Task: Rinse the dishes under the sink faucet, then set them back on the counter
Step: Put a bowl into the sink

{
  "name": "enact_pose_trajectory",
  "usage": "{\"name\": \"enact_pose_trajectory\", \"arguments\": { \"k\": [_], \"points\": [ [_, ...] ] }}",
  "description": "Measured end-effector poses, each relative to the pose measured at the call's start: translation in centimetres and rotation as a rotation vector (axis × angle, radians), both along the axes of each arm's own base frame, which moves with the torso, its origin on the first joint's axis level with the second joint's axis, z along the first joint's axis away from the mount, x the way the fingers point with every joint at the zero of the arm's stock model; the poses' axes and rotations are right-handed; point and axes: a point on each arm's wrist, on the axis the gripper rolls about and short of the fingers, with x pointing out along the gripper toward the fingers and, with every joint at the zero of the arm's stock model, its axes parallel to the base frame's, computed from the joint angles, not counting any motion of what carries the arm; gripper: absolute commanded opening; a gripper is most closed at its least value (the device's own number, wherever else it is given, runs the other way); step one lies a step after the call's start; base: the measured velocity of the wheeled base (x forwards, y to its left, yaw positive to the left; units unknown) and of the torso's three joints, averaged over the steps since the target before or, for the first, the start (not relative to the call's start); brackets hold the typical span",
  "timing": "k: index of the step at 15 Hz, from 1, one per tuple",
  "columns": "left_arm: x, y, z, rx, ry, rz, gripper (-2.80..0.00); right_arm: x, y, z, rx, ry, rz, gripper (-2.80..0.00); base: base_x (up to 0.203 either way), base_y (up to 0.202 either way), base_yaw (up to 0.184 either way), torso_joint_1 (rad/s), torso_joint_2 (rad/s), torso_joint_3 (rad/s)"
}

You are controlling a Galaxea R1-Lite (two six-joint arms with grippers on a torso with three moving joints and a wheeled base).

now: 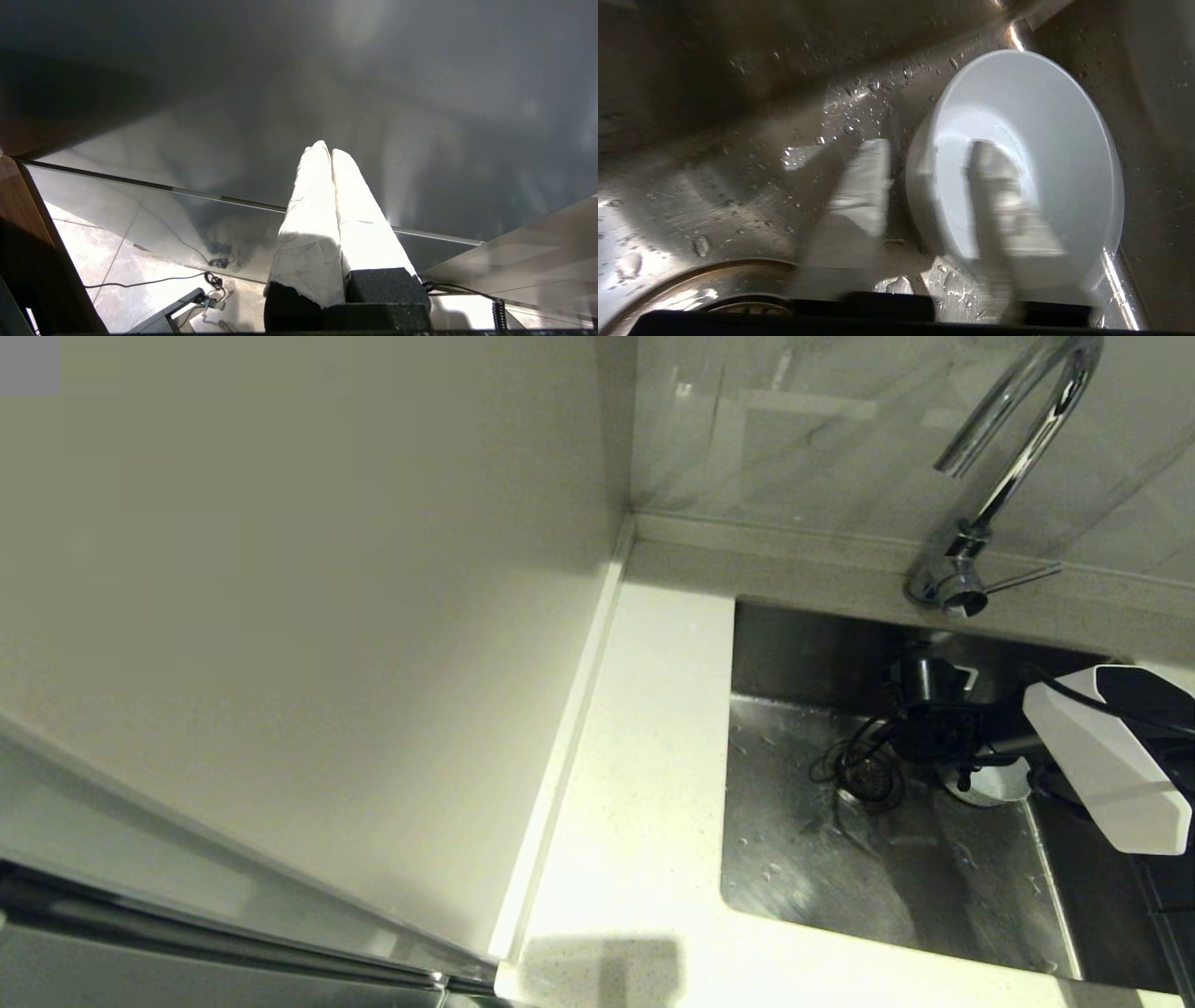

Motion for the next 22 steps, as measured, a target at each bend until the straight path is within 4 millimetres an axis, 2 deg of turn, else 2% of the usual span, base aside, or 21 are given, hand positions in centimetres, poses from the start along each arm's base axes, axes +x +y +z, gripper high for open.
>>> {"name": "enact_pose_trajectory", "arguments": {
  "k": [4, 6, 8, 10, 12, 14, 16, 17, 19, 22],
  "points": [
    [0.0, 0.0, 0.0, 0.000, 0.000, 0.000, -2.80, -0.3, 0.1, 0.4, 0.006, -0.005, -0.002, 0.00, 0.000, 0.000, 0.000, 0.000, 0.00, 0.000],
    [0.0, 0.0, 0.0, 0.000, 0.000, 0.000, -2.80, -1.1, 0.4, 1.0, 0.015, 0.002, 0.005, 0.00, 0.000, 0.000, 0.000, 0.000, 0.00, 0.000],
    [0.0, 0.0, 0.0, 0.000, 0.000, 0.000, -2.80, -2.7, 1.1, 2.6, 0.051, -0.003, 0.020, 0.00, 0.000, 0.000, 0.000, 0.000, 0.00, 0.000],
    [0.0, 0.0, 0.0, 0.000, -0.001, 0.000, -2.80, -5.8, 2.3, 5.3, 0.110, -0.005, 0.032, 0.00, 0.000, 0.000, 0.000, 0.000, 0.00, 0.000],
    [0.0, 0.0, 0.0, 0.000, 0.000, 0.000, -2.80, -10.1, 3.5, 9.2, 0.181, -0.031, 0.055, 0.00, 0.000, 0.000, 0.000, 0.000, 0.00, 0.000],
    [0.0, 0.0, 0.0, -0.001, 0.000, 0.000, -2.80, -15.7, 4.2, 14.1, 0.251, -0.082, 0.089, 0.00, 0.000, 0.000, 0.000, 0.000, 0.00, 0.000],
    [0.0, 0.0, 0.0, 0.000, 0.000, 0.000, -2.80, -22.7, 4.2, 18.5, 0.301, -0.116, 0.116, 0.00, 0.000, 0.000, 0.000, 0.000, 0.00, 0.000],
    [0.0, 0.0, 0.0, 0.000, 0.000, 0.000, -2.80, -26.4, 3.8, 19.7, 0.320, -0.122, 0.109, 0.00, 0.000, 0.000, 0.000, 0.000, 0.00, 0.000],
    [0.0, 0.0, 0.0, 0.000, 0.000, 0.000, -2.80, -33.4, 2.3, 20.1, 0.357, -0.098, 0.032, 0.00, 0.000, 0.000, 0.000, 0.000, 0.00, 0.000],
    [0.0, 0.0, 0.0, 0.000, 0.000, 0.000, -2.80, -41.4, 1.2, 18.6, 0.411, 0.011, -0.153, 0.00, 0.000, 0.000, 0.000, 0.000, 0.00, 0.000]
  ]
}}
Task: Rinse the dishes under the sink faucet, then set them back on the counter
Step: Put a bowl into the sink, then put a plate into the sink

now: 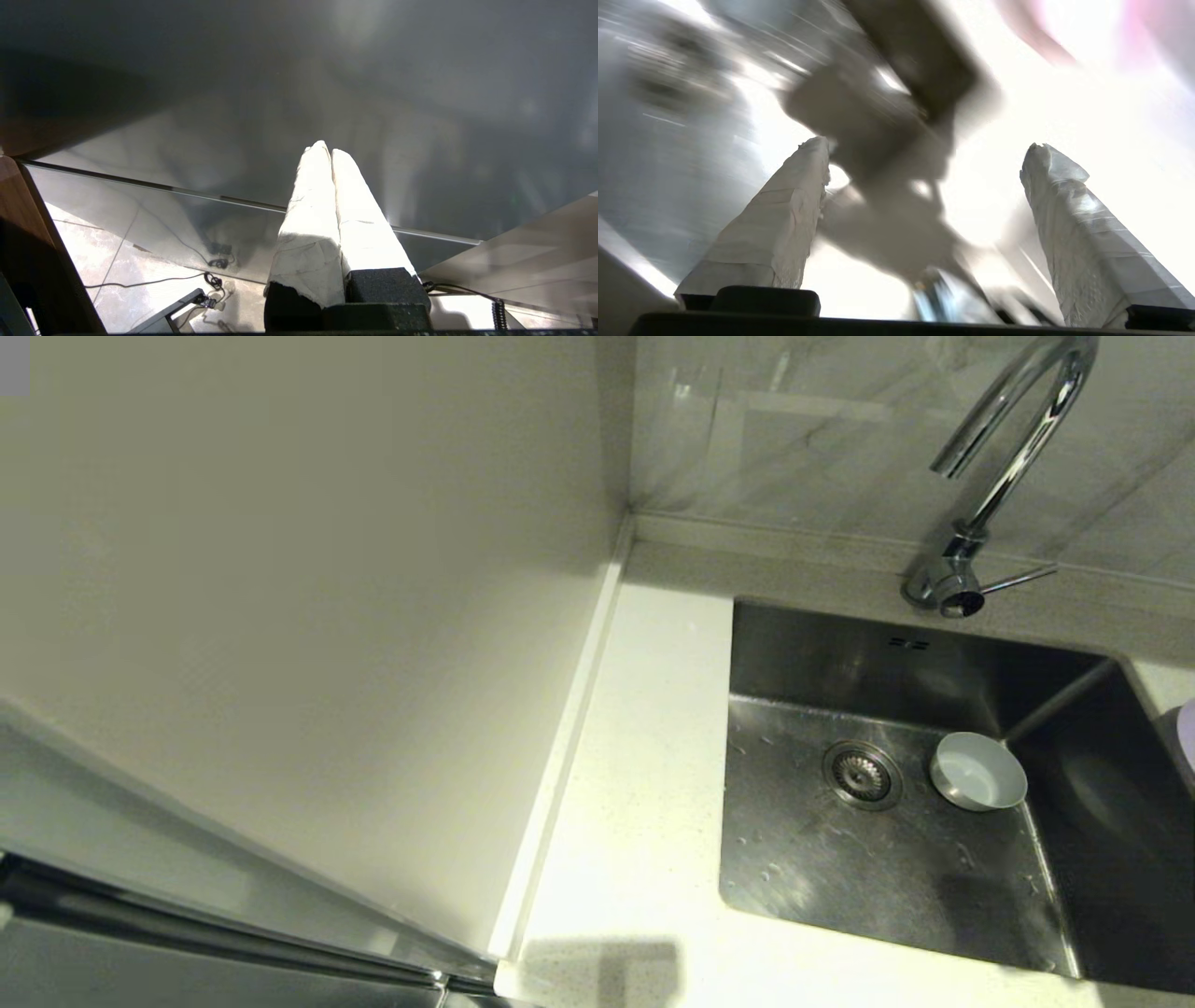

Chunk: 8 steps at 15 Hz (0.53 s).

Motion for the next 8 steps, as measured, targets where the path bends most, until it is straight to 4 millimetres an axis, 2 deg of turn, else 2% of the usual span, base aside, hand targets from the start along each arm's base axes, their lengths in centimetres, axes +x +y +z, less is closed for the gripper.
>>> {"name": "enact_pose_trajectory", "arguments": {
  "k": [2, 3, 5, 8],
  "points": [
    [0.0, 0.0, 0.0, 0.000, 0.001, 0.000, -2.80, -2.7, 0.0, -0.7, 0.025, 0.056, -0.077, 0.00, 0.000, 0.000, 0.000, 0.000, 0.00, 0.000],
    [0.0, 0.0, 0.0, 0.000, 0.000, 0.000, -2.80, -3.1, 0.0, -0.7, 0.026, 0.057, -0.099, 0.00, 0.000, 0.000, 0.000, 0.000, 0.00, 0.000],
    [0.0, 0.0, 0.0, -0.001, 0.000, 0.000, -2.80, -3.1, -0.3, -0.6, 0.024, 0.055, -0.117, 0.00, 0.000, 0.000, 0.000, 0.000, 0.00, 0.000],
    [0.0, 0.0, 0.0, 0.000, 0.000, 0.000, -2.80, -1.8, -1.0, -0.3, 0.085, 0.044, -0.078, 0.00, 0.000, 0.000, 0.000, 0.000, 0.00, 0.000]
  ]
}}
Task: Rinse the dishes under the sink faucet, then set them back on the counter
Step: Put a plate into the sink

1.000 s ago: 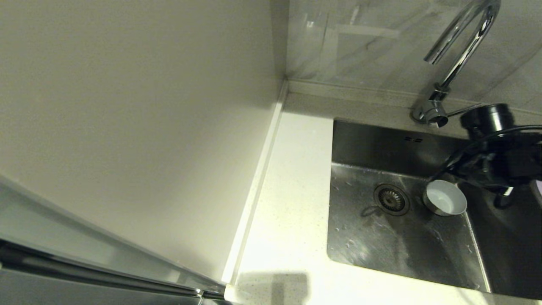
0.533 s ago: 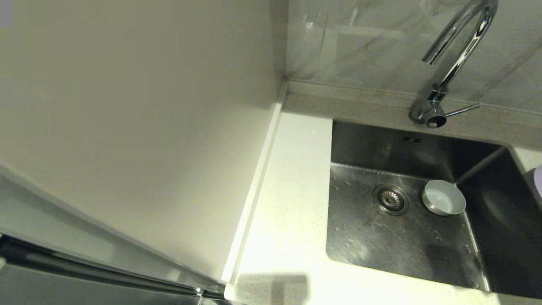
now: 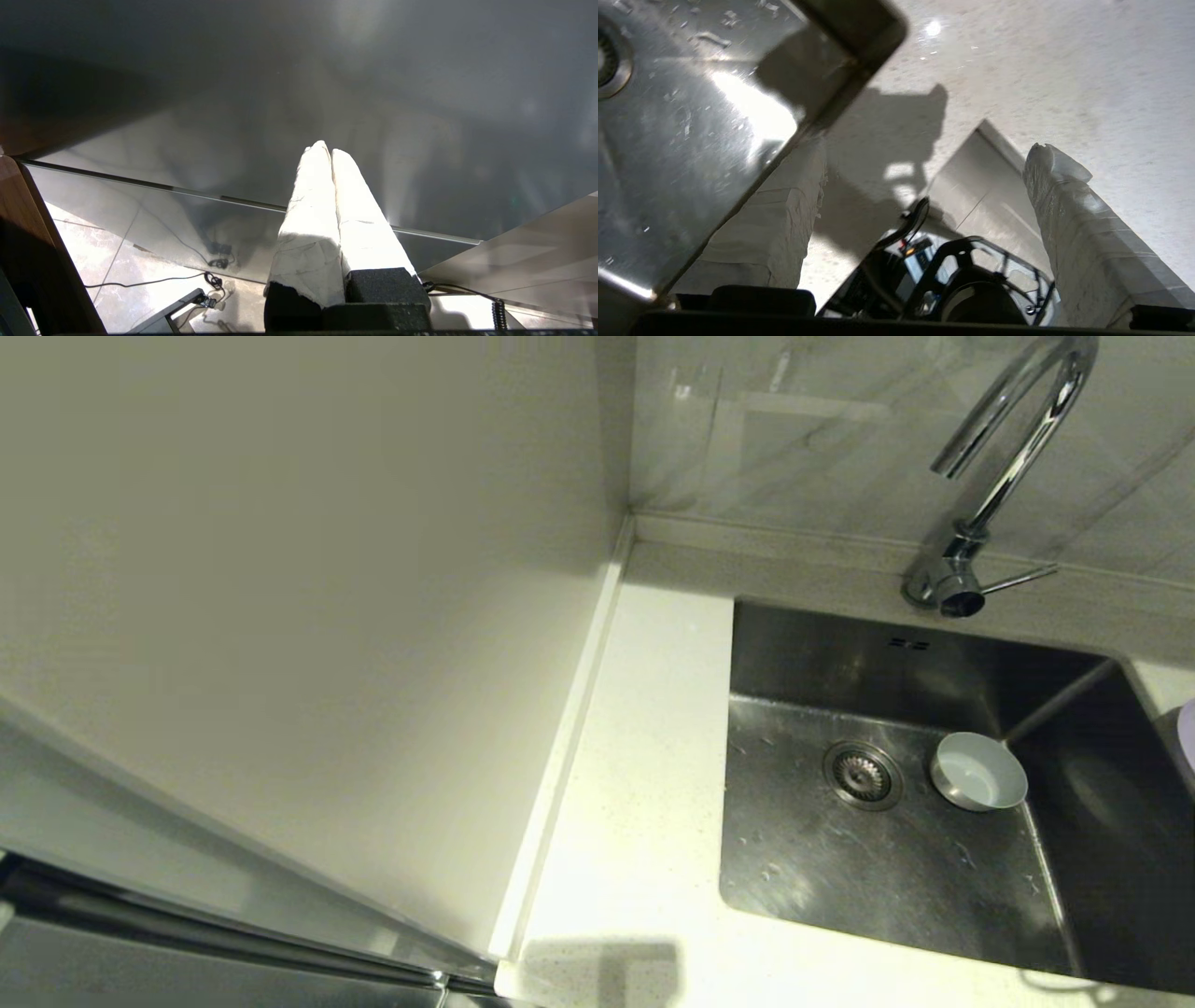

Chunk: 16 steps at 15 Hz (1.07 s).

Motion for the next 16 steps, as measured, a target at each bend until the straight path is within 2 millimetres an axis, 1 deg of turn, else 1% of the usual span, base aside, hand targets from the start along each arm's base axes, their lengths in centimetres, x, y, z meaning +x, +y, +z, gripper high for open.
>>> {"name": "enact_pose_trajectory", "arguments": {
  "k": [2, 4, 6, 8, 10, 13, 14, 16],
  "points": [
    [0.0, 0.0, 0.0, 0.000, 0.000, 0.000, -2.80, 1.4, -0.6, 0.6, 0.031, 0.008, 0.112, 0.00, 0.000, 0.000, 0.000, 0.000, 0.00, 0.000],
    [0.0, 0.0, 0.0, 0.000, 0.000, 0.000, -2.80, 2.6, -1.2, 1.3, 0.013, 0.045, 0.294, 0.00, 0.000, 0.000, 0.000, 0.000, 0.00, 0.000],
    [0.0, 0.0, 0.0, 0.000, 0.000, 0.000, -2.80, 4.1, -2.0, 2.0, -0.075, 0.070, 0.501, 0.00, 0.000, 0.000, 0.000, 0.000, 0.00, 0.000],
    [0.0, 0.0, 0.0, 0.000, 0.000, 0.000, -2.80, 6.3, -3.5, 2.9, -0.226, 0.078, 0.672, 0.00, 0.000, 0.000, 0.000, 0.000, 0.00, 0.000],
    [0.0, 0.0, 0.0, 0.000, 0.000, 0.000, -2.80, 8.5, -5.0, 3.7, -0.355, 0.090, 0.751, 0.00, 0.000, 0.000, 0.000, 0.000, 0.00, 0.000],
    [0.0, 0.0, 0.0, 0.000, 0.000, 0.000, -2.80, 11.7, -7.8, 4.6, -0.482, 0.103, 0.779, 0.00, 0.000, 0.000, 0.000, 0.000, 0.00, 0.000],
    [0.0, 0.0, 0.0, 0.000, 0.000, 0.000, -2.80, 12.6, -8.7, 4.5, -0.503, 0.111, 0.785, 0.00, 0.000, 0.000, 0.000, 0.000, 0.00, 0.000],
    [0.0, 0.0, 0.0, 0.000, 0.000, 0.000, -2.80, 13.9, -9.8, 3.5, -0.469, 0.142, 0.792, 0.00, 0.000, 0.000, 0.000, 0.000, 0.00, 0.000]
  ]
}}
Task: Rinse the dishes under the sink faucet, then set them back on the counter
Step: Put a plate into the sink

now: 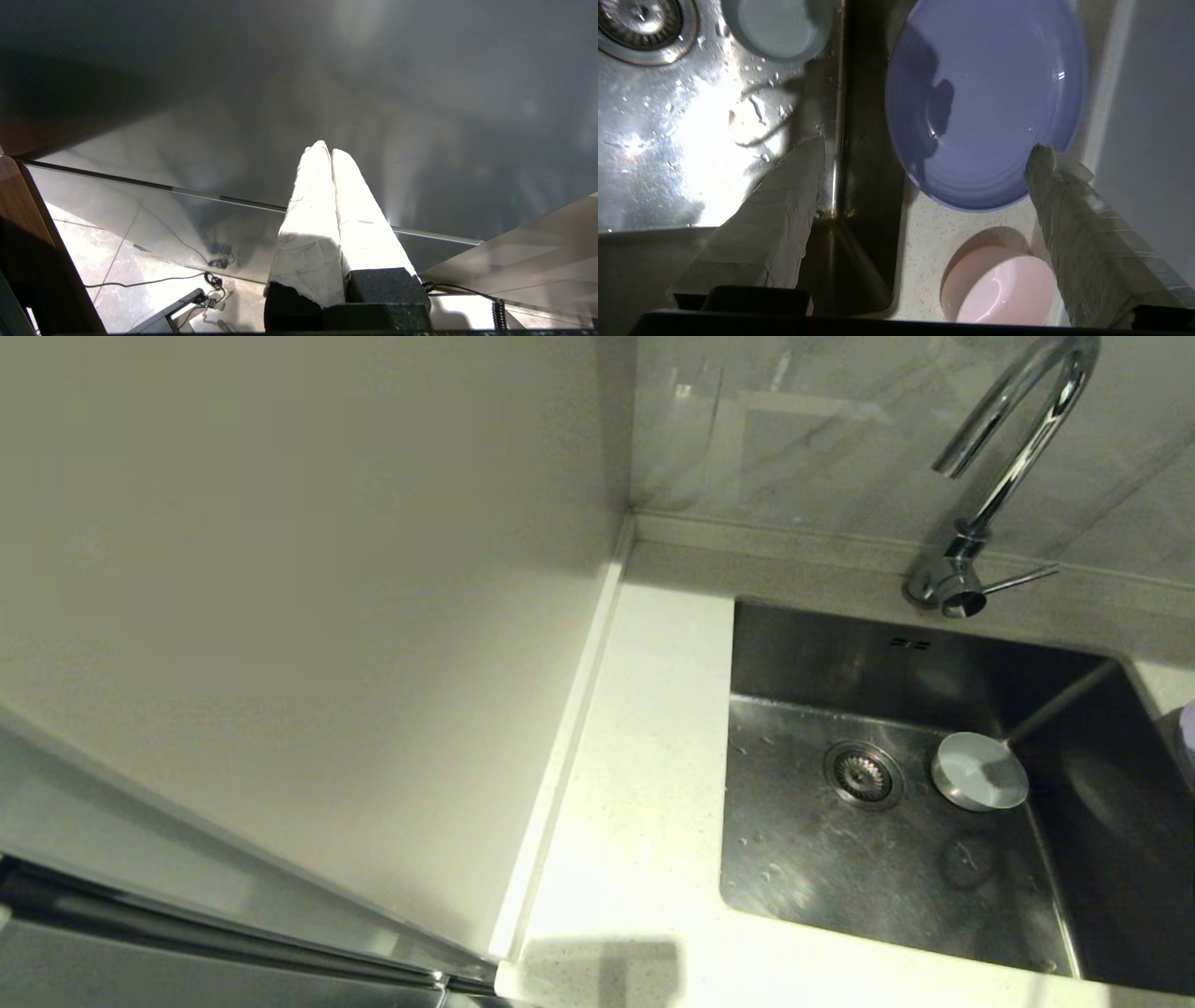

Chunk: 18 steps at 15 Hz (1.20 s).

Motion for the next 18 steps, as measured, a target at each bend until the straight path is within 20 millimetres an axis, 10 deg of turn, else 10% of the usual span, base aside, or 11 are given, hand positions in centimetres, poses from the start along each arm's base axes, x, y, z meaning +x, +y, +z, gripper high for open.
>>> {"name": "enact_pose_trajectory", "arguments": {
  "k": [7, 18],
  "points": [
    [0.0, 0.0, 0.0, 0.000, 0.000, 0.000, -2.80, 2.3, -1.7, -4.3, 0.133, 0.181, -0.002, 0.00, 0.000, 0.000, 0.000, 0.000, 0.00, 0.000],
    [0.0, 0.0, 0.0, 0.000, 0.000, 0.000, -2.80, 5.8, -3.0, -5.4, 0.141, 0.201, 0.025, 0.00, 0.000, 0.000, 0.000, 0.000, 0.00, 0.000]
  ]
}}
